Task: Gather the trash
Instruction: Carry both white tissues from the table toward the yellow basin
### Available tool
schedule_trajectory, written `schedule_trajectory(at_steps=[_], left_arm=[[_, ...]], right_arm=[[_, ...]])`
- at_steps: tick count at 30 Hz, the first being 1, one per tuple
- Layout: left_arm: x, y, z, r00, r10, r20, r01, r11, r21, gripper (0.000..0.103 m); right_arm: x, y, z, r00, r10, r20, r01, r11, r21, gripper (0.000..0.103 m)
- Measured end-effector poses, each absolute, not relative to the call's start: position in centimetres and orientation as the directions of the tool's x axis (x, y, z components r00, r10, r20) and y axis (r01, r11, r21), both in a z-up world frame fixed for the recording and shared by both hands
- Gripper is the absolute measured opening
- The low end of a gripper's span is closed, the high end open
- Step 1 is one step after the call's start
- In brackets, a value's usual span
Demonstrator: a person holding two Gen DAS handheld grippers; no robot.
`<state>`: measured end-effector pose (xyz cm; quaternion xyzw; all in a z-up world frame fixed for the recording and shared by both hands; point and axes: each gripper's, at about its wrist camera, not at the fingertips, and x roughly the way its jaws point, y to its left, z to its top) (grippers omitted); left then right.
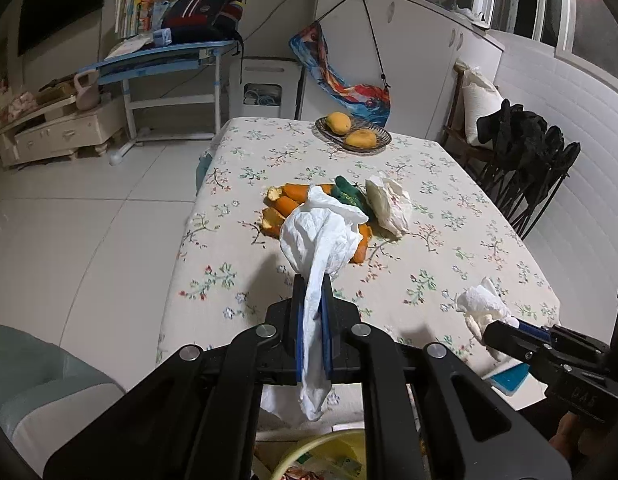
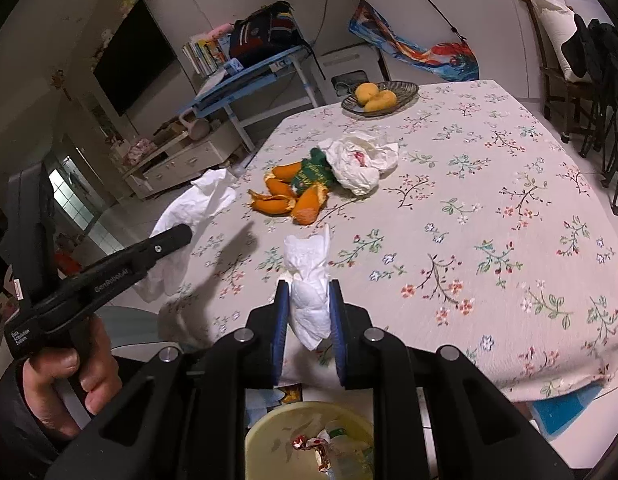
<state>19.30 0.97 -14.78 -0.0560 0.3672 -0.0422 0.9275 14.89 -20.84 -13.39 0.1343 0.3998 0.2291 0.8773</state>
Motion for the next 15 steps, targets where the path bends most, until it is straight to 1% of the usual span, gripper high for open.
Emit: schedule_trajectory(at_steps=[7,15], left_arm=[[17.0,1.3,-14.6,0.742,-0.137,-0.656,0.037,0.986,-0.165,0.008],[14.8,0.9,-15.0,0.734,-0.151,-0.662,0.054,0.985,-0.166,0.008]], right_arm=[[13.2,-20.6,-13.5,0.564,0.527,-0.635,-0.312,0.849,0.427,0.02],[11.2,-20.6,-13.9,0.543,0.544,-0.64,-0.326,0.839,0.436,0.02]])
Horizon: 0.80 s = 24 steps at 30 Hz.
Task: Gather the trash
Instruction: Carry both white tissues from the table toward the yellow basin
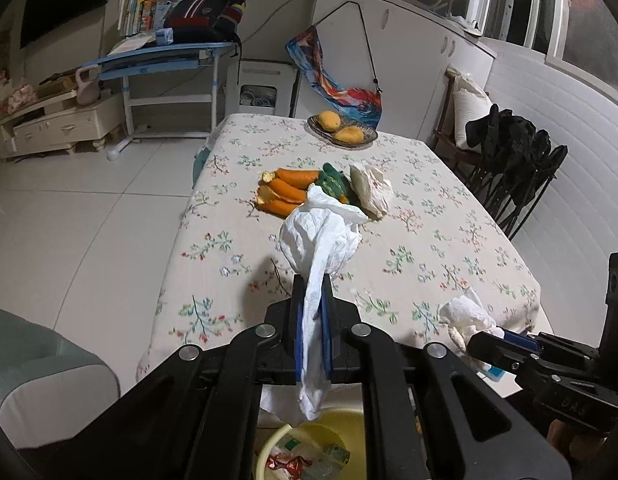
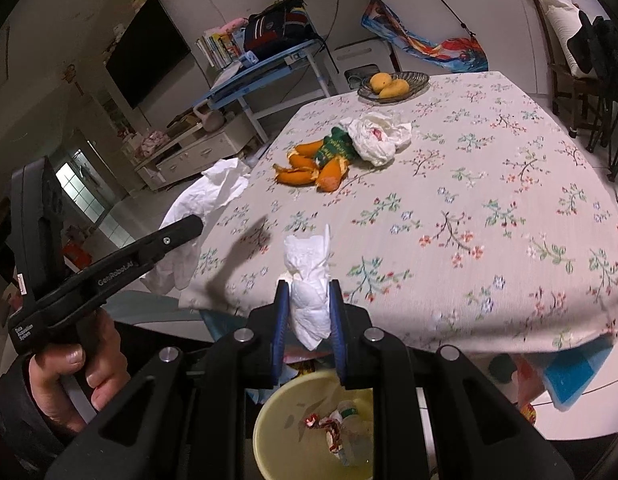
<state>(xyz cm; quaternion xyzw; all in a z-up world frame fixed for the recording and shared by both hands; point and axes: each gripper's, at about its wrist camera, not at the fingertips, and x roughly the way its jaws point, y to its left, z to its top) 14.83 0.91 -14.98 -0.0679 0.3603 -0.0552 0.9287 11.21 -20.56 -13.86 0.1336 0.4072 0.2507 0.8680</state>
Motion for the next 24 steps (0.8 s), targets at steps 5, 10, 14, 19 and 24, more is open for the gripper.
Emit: schedule_trajectory(at_steps=[5,10,14,19,24], left_arm=[[13.5,0.5,-15.3,0.727,-0.16,-0.667,0.067,0.984,-0.164,0.008],[12.1,0.2,-15.6,0.721,-0.167,-0.673,0.072,0.983,-0.167,0.008],[11.1,0.0,-15.8,0.715,-0.17,-0.678,0.077,0.983,-0.165,0.008],[9.7,-0.2,-16.0,0.706,-0.172,-0.687,0.082,0.983,-0.162,0.008],[8.4,-0.7,-16.5,0.683,-0.176,-0.709,0.09,0.984,-0.157,0.008]], right_arm=[[9.8,-20.2,-14.3,0.518,0.554,-0.652,-0.339,0.832,0.439,0.02],[8.5,-19.7,-14.8,0.487,0.564,-0.666,-0.349,0.825,0.444,0.02],[7.5,-19.0,-15.4,0.453,0.568,-0.687,-0.361,0.821,0.442,0.02],[6.5,-18.2,-16.5,0.399,0.567,-0.72,-0.37,0.818,0.44,0.02],[5.4,-17.5,-17.5,0.349,0.563,-0.749,-0.372,0.817,0.441,0.021]])
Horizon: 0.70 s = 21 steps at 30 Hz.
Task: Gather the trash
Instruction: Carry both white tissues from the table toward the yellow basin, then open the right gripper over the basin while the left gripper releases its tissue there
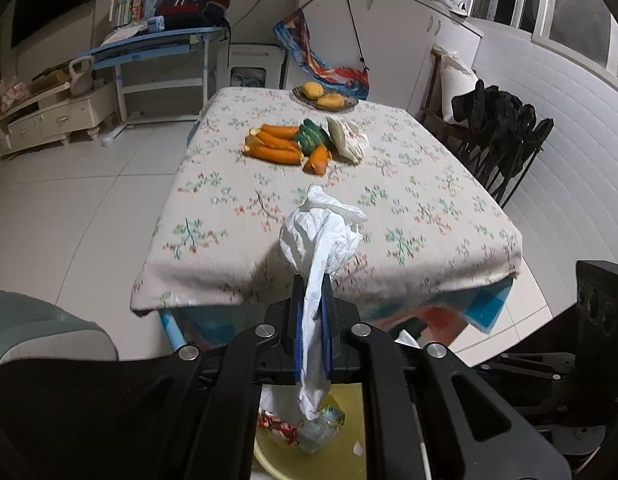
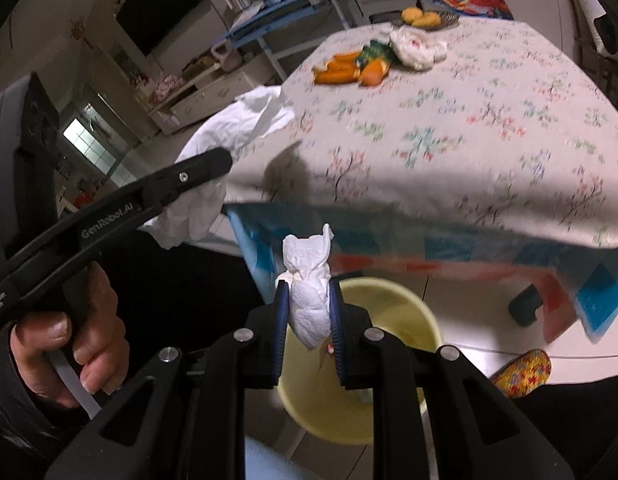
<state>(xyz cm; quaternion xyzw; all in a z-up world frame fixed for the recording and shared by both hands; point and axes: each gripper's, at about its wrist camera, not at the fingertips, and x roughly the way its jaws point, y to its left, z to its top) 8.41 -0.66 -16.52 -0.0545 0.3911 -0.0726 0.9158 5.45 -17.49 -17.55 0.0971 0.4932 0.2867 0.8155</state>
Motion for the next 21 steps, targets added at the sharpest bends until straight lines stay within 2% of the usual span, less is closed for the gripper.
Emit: schedule_trajectory(at_steps=[8,11,13,21], left_arm=[[6.3,-1.5,-17.8,0.62,-0.181,-0.764,0.112,0.983,-0.143,0.008],[5.8,-1.8,-18.7,0.581,-0.18,-0.793,0.117,0.984,-0.137,0.008],[5.6,-1.9,-19.1,0.566,-0.182,-0.804,0.122,0.983,-0.136,0.008],[5.4,-2.4,-19.7,0.539,-0.177,-0.823,0.135,0.983,-0.123,0.008]], right_arm=[[4.2,-17.1,-18.9,0.283,0.537,-0.795,-0.357,0.828,0.433,0.024],[4.2,-17.0,-19.4,0.263,0.527,-0.808,-0.352,0.832,0.428,0.029],[4.2,-16.8,-19.6,0.255,0.518,-0.816,-0.347,0.837,0.423,0.036],[4.3,-18.0,-19.2,0.298,0.517,-0.803,-0.304,0.848,0.434,0.05]])
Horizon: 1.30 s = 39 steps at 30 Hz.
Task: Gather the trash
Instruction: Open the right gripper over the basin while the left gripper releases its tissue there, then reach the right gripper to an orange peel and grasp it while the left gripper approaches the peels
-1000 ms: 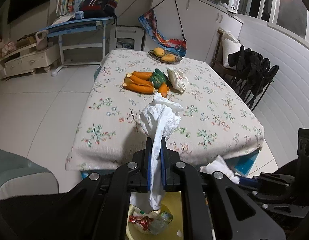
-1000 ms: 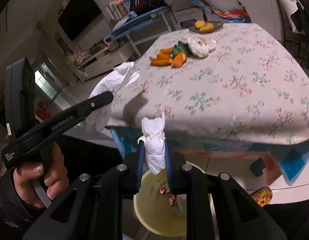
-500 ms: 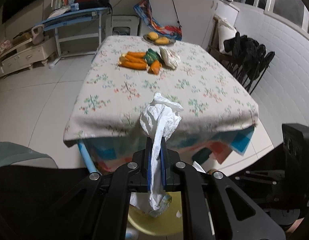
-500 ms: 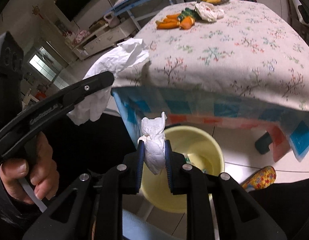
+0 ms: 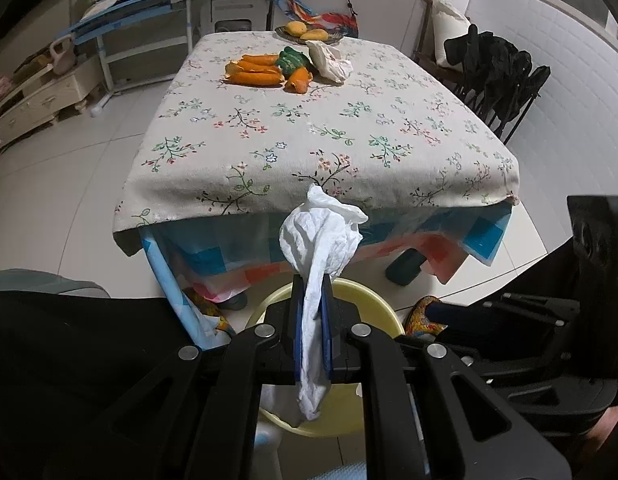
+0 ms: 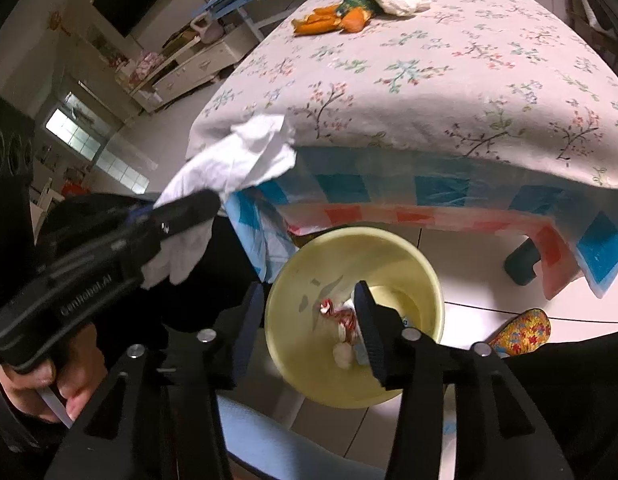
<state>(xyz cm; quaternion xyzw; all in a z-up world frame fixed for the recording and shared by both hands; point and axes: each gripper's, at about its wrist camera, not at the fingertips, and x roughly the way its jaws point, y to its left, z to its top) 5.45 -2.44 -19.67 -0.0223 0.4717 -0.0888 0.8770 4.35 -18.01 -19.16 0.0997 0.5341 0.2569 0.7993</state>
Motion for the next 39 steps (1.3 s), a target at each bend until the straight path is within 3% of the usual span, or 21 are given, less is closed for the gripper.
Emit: schedule_trajectory(at_steps=[11,12,15,19,39], left_arm=[[5.3,-3.8,-20.7,0.477,-0.181,-0.86,0.186,0.977,-0.102,0.01],[5.3,-4.1,-21.0,0.457,-0.181,-0.871,0.198,0.975,-0.099,0.015],[5.2,-4.9,-21.5,0.435,-0.159,-0.886,0.218,0.974,-0.068,0.049],[5.0,-5.3,-21.5,0.447,-0.145,-0.883,0.231,0.972,-0.043,0.061],[5.5,-1.4,-18.8,0.617,-0.135,-0.776,0.035,0.989,-0.144,0.079]], right_arm=[[4.5,-19.8,-17.8,0.41,0.518,-0.751,-0.25,0.856,0.453,0.062],[4.5,-20.0,-17.7,0.422,0.514,-0.747,-0.242,0.858,0.454,0.064],[4.6,-20.7,-17.5,0.449,0.503,-0.738,-0.214,0.863,0.458,0.067],[4.8,-21.2,-17.5,0.462,0.493,-0.737,-0.187,0.867,0.462,0.071],[4.8,-20.9,-17.5,0.475,0.476,-0.74,-0.21,0.878,0.429,0.073]])
